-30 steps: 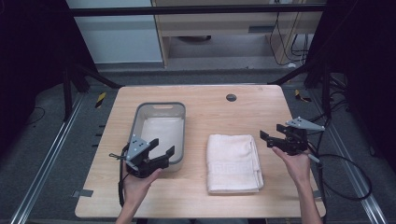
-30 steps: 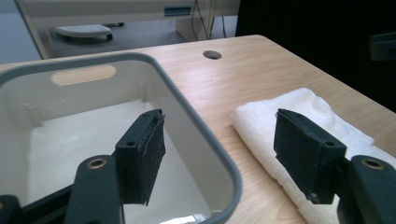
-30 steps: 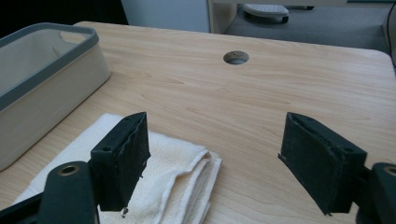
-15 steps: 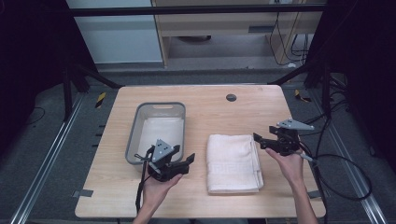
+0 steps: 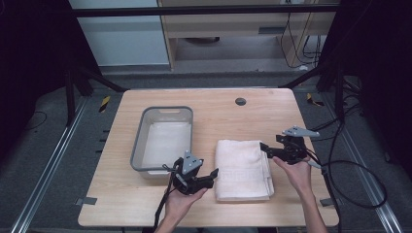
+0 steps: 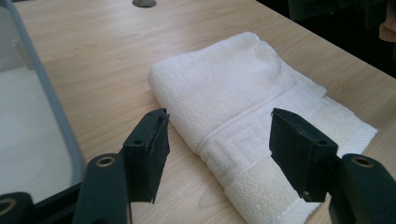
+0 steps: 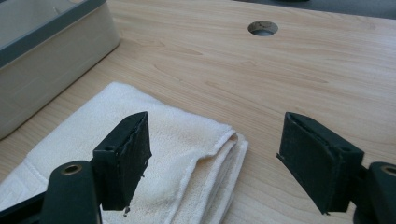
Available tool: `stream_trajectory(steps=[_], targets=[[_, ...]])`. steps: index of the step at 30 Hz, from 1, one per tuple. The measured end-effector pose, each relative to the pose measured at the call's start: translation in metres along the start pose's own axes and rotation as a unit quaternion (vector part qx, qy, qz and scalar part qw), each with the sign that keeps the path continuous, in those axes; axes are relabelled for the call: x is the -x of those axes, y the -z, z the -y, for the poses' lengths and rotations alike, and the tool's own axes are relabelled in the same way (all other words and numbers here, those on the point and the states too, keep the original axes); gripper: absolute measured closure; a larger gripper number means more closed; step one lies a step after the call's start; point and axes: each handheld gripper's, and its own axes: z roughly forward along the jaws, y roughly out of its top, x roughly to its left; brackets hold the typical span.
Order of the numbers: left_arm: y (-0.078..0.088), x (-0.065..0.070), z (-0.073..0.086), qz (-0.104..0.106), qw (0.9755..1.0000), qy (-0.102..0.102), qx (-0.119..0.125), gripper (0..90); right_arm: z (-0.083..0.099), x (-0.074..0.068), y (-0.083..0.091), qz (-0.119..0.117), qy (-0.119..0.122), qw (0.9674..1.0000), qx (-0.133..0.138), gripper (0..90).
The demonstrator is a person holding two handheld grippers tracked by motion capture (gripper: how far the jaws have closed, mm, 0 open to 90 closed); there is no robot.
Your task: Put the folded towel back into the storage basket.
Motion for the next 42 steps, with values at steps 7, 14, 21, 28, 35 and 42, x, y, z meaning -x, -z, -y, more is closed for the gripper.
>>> stream_trajectory(steps=[7,14,21,28,35,42], targets=[[-0.017,0.007,0.009,0.006,0.9998,0.011,-0.014,36.7,0.005,-0.001,-0.007,-0.003,-0.001,0.9999,-0.011,24.8],[-0.028,0.012,0.018,0.004,0.9995,0.014,-0.028,37.0,0.016,0.006,-0.018,0.004,-0.01,0.9993,-0.036,24.6],[-0.038,0.013,0.028,0.003,0.9988,0.025,-0.043,36.1,0.024,0.007,-0.029,-0.003,-0.018,0.9986,-0.05,24.4],[-0.051,0.014,0.038,0.005,0.9979,0.039,-0.053,32.2,0.03,0.005,-0.041,-0.012,-0.021,0.9974,-0.068,24.3],[-0.059,0.011,0.043,0.012,0.997,0.05,-0.057,27.2,0.035,0.004,-0.05,-0.011,-0.023,0.9962,-0.083,24.2],[-0.065,0.01,0.045,0.018,0.9962,0.055,-0.065,24.8,0.038,0.004,-0.055,-0.018,-0.038,0.9943,-0.098,25.0]])
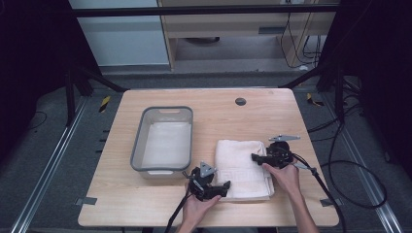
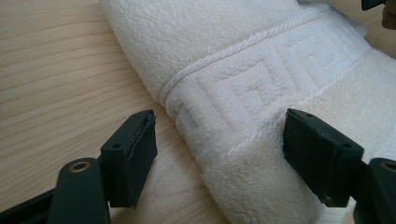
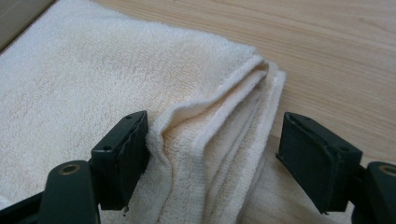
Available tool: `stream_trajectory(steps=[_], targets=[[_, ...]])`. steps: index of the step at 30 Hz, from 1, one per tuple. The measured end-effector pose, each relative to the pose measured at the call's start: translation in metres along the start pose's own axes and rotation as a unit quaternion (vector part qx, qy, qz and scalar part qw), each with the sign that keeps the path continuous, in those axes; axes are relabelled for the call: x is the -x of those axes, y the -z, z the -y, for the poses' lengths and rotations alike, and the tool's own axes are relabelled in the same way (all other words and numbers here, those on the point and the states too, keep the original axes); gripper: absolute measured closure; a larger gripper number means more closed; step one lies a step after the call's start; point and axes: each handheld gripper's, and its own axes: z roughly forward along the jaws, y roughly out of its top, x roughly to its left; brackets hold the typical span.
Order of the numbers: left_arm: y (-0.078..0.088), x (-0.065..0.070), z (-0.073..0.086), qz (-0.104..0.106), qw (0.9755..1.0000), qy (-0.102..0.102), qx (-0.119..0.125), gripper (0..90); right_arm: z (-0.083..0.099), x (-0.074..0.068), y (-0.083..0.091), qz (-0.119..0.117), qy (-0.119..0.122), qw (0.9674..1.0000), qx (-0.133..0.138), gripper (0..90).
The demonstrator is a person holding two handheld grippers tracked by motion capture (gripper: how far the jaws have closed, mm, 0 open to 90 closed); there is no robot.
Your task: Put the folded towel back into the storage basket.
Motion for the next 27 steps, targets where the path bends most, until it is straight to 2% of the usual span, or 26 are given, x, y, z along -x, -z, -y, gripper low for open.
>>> stream_trajectory(steps=[4,5,10,12,16,20,27], targets=[[-0.0041,-0.0011,-0.0001,0.017,0.9998,0.009,-0.008,24.9,0.0011,0.0025,-0.0032,-0.012,-0.026,0.9995,-0.011,25.9],[-0.0046,-0.0005,-0.0002,0.017,0.9998,0.004,-0.008,24.9,0.0014,0.0034,-0.004,-0.018,-0.031,0.9993,-0.013,26.3],[-0.0073,0.0058,-0.0009,0.021,0.9997,-0.004,-0.012,28.5,0.0016,0.0033,-0.0047,-0.037,-0.035,0.9986,-0.012,37.8],[-0.0074,0.0064,-0.0023,0.023,0.9996,0.0,-0.017,30.5,0.0014,0.003,-0.0044,-0.046,-0.042,0.9979,-0.015,43.5],[-0.0073,0.0067,-0.0047,0.032,0.9991,0.007,-0.028,37.7,0.0014,0.0018,-0.0038,-0.061,-0.047,0.9969,-0.017,54.1],[-0.0075,0.0047,-0.0053,0.049,0.9981,0.023,-0.031,47.2,0.0009,0.0013,-0.0025,-0.07,-0.049,0.9962,-0.018,63.0],[-0.0038,0.0042,-0.0065,0.06,0.9976,0.027,-0.022,64.9,-0.0001,0.0002,0.0005,-0.075,-0.045,0.996,-0.014,69.0]])
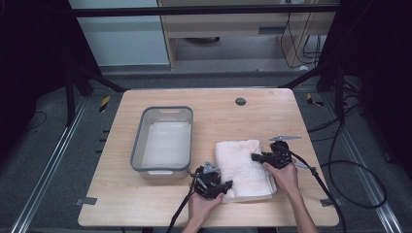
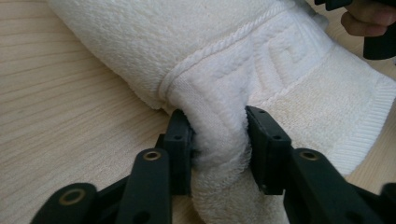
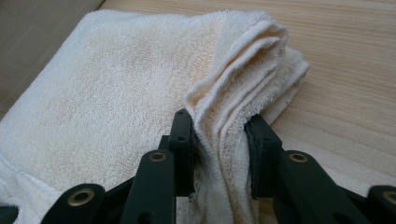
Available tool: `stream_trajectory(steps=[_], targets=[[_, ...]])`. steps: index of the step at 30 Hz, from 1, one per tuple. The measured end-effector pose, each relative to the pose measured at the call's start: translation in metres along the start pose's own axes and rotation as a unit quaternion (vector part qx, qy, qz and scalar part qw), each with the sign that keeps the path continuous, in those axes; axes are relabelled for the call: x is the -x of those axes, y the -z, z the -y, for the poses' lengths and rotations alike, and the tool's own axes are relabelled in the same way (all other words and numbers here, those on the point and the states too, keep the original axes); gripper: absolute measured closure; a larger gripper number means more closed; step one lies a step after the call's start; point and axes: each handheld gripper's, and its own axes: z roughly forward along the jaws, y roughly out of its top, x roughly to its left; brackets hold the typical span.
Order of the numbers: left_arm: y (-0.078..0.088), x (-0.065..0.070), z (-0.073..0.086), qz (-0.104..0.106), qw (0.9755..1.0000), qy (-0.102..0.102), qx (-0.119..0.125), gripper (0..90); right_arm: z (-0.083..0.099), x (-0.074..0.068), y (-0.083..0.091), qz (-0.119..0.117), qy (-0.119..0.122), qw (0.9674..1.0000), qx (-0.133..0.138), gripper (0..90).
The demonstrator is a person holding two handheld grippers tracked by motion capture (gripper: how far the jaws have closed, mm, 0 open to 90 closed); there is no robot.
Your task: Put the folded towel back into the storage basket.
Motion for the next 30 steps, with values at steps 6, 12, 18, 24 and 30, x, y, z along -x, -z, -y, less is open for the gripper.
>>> stream_trajectory(steps=[6,12,18,24,30], targets=[[0.005,-0.003,0.001,0.013,0.9998,0.002,0.015,69.8,-0.002,-0.005,0.008,0.001,0.008,0.9999,0.009,70.7],[0.017,0.0,-0.003,0.027,0.9992,-0.002,0.029,70.5,-0.006,-0.011,0.024,-0.008,0.012,0.9994,0.031,70.7],[0.031,0.003,-0.01,0.033,0.9985,-0.012,0.043,70.6,-0.01,-0.022,0.043,-0.013,0.025,0.9978,0.059,70.6],[0.047,0.008,-0.02,0.037,0.9972,-0.026,0.059,70.9,-0.016,-0.033,0.058,-0.012,0.036,0.9958,0.083,70.7],[0.055,0.011,-0.028,0.04,0.9962,-0.033,0.069,71.1,-0.02,-0.038,0.065,-0.012,0.04,0.9945,0.096,70.8]])
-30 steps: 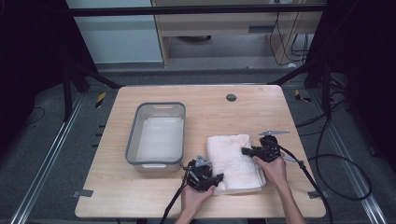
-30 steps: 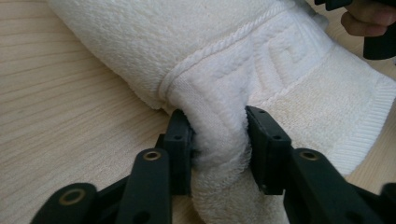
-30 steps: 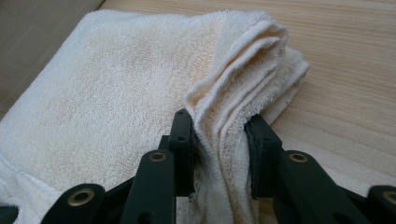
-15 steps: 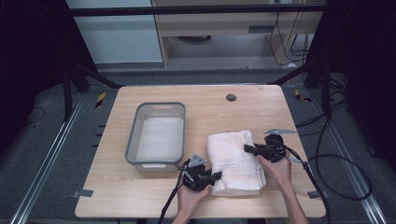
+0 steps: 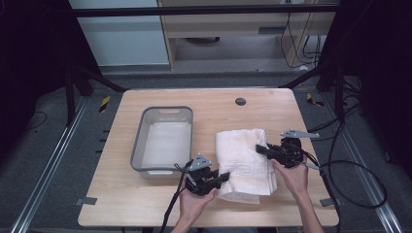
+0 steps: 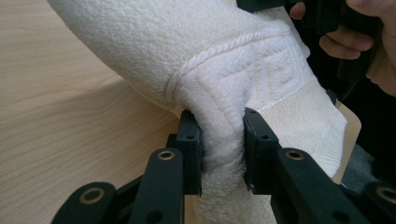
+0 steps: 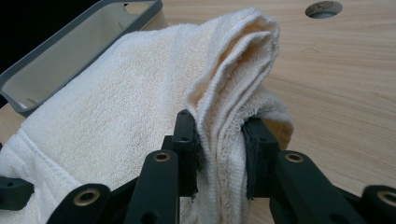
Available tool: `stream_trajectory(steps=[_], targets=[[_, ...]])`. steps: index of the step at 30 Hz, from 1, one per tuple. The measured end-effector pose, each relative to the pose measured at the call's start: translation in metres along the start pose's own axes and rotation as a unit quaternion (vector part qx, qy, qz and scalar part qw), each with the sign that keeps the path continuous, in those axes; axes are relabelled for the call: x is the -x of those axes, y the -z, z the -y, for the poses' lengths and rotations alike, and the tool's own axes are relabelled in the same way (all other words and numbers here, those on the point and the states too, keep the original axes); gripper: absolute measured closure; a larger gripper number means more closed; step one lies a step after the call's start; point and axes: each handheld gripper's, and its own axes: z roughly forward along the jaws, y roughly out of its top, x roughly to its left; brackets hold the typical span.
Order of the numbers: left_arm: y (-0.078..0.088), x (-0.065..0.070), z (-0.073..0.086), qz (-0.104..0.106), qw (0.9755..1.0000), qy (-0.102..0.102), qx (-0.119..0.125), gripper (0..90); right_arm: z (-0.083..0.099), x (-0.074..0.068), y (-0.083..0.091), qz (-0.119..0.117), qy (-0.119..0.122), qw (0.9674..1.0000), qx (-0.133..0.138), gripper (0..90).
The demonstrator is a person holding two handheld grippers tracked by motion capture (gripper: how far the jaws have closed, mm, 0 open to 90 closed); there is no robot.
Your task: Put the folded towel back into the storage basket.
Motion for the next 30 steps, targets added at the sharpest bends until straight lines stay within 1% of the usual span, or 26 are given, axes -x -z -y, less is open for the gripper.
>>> stream_trajectory(steps=[6,9,13,21,24,28,30], targets=[[0.008,0.003,-0.01,0.006,0.9998,-0.006,0.016,71.3,-0.004,-0.005,0.004,0.0,0.002,0.9999,0.012,70.9],[0.013,0.005,-0.017,0.003,0.9997,-0.015,0.022,71.4,-0.008,-0.007,0.006,-0.003,-0.001,0.9998,0.022,70.8],[0.021,0.007,-0.025,-0.001,0.9993,-0.023,0.03,71.4,-0.015,-0.012,0.009,-0.002,0.0,0.9993,0.036,70.9],[0.04,0.006,-0.042,-0.01,0.9981,-0.035,0.05,71.5,-0.03,-0.025,0.01,-0.01,-0.001,0.9973,0.073,70.9],[0.046,0.006,-0.048,-0.014,0.9976,-0.041,0.055,71.5,-0.036,-0.03,0.01,-0.01,0.0,0.9964,0.084,70.9],[0.053,0.006,-0.057,-0.021,0.9968,-0.049,0.059,71.5,-0.042,-0.035,0.01,-0.013,-0.004,0.995,0.099,70.9],[0.056,0.006,-0.06,-0.022,0.9966,-0.051,0.062,71.5,-0.046,-0.037,0.011,-0.014,-0.006,0.9944,0.105,70.9]])
